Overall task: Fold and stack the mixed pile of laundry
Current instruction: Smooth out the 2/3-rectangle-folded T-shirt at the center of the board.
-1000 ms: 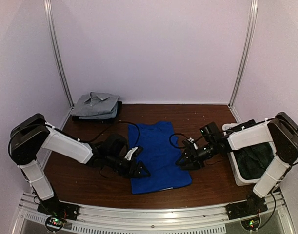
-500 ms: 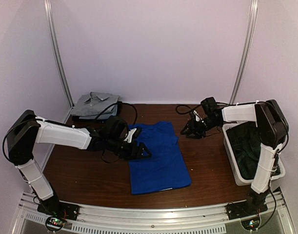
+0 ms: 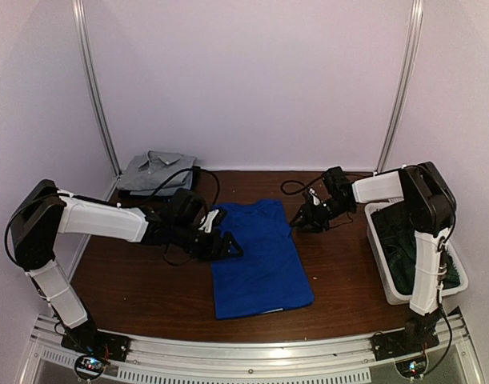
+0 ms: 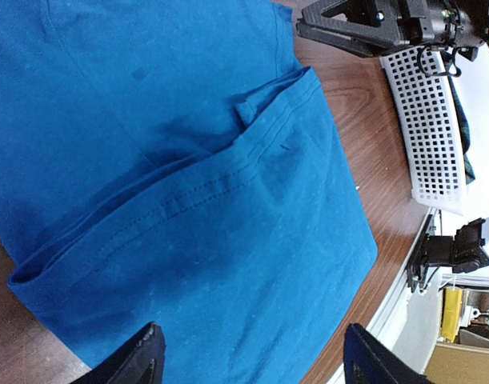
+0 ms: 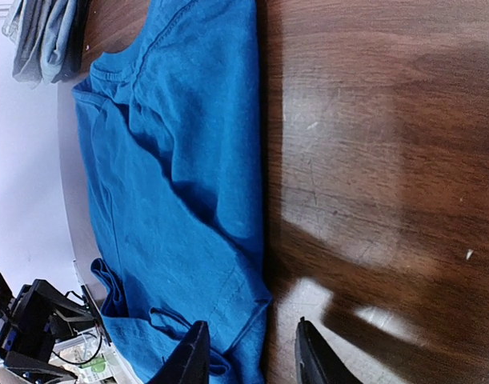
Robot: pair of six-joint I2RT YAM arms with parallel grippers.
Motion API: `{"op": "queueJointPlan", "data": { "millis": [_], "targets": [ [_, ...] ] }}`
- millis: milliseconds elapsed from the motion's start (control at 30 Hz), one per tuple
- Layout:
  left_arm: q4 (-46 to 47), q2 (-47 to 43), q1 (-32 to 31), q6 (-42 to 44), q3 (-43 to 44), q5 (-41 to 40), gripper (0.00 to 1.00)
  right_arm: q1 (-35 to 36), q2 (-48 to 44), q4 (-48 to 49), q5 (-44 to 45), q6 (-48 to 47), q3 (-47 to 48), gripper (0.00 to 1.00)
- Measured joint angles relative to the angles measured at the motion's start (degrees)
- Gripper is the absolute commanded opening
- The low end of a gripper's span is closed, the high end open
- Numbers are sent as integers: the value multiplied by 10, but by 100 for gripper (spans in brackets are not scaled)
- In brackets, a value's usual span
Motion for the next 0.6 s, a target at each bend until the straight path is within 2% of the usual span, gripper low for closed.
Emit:
{"op": "queueJointPlan", "data": {
  "millis": [133, 233, 367, 500, 600],
  "targets": [
    [-1, 0, 3, 1, 0, 0, 79, 3, 15, 3, -3, 0, 10, 31],
    [-5, 0, 4, 2, 0, 0, 79, 4, 28, 4, -3, -3, 21, 19],
    [-10, 0, 6, 2, 0, 0, 79, 4, 33, 3, -3, -9, 30, 13],
    [-10, 0, 6, 4, 0, 0, 79, 4, 33, 2, -3, -12, 40, 1],
    [-10, 0, 6, 4, 0, 0, 79, 5, 33, 0, -2, -16, 48, 0]
  ]
}}
